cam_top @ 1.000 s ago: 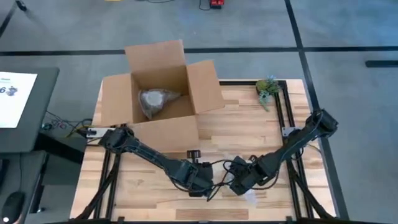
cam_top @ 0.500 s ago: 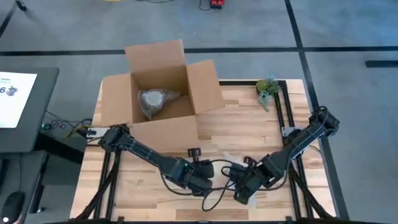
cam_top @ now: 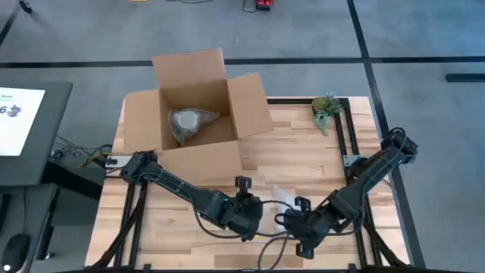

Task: Wrap mug
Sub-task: Wrap the blue patterned mug with the bubble wrap

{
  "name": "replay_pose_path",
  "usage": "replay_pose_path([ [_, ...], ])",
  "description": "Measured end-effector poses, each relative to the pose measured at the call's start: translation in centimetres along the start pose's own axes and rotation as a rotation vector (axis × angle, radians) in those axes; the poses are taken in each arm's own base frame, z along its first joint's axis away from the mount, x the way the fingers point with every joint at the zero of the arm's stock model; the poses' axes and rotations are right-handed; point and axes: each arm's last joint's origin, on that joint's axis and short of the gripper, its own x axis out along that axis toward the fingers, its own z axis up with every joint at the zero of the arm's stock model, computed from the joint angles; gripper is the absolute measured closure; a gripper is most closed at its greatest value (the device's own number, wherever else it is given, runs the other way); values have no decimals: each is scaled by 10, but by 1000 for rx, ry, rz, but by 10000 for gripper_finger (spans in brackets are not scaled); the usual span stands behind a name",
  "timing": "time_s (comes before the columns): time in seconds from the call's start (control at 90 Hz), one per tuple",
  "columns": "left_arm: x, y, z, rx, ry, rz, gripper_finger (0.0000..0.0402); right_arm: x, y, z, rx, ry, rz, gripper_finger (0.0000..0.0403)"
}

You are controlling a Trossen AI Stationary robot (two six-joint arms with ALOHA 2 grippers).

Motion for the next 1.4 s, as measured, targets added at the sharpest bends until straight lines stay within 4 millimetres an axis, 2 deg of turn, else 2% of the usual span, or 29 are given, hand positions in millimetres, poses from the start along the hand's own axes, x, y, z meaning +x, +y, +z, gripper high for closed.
replay_pose_path([
  [0.3,-16,18,-16,-4,108,77,402,-10,15,-12,38,-14,71,403],
  [0.6,-19,23,-19,-22,123,133,402,-35,39,2,27,-219,344,403],
  [0.722,-26,25,-20,-72,98,161,402,-37,32,-2,58,-191,276,403],
  [0.811,-45,34,-19,-138,48,149,402,-29,17,-7,110,-136,101,403],
  [0.922,-70,45,-19,-220,-15,123,402,-15,-7,-5,207,-86,-109,403],
  [1.056,-91,62,-22,-295,-63,104,402,9,-27,7,223,-33,-195,403],
  [1.256,-97,67,-23,-309,-77,99,402,51,-52,14,258,173,-289,403],
  [1.4,-99,63,-23,-323,-82,88,402,72,-54,9,237,245,-343,403],
])
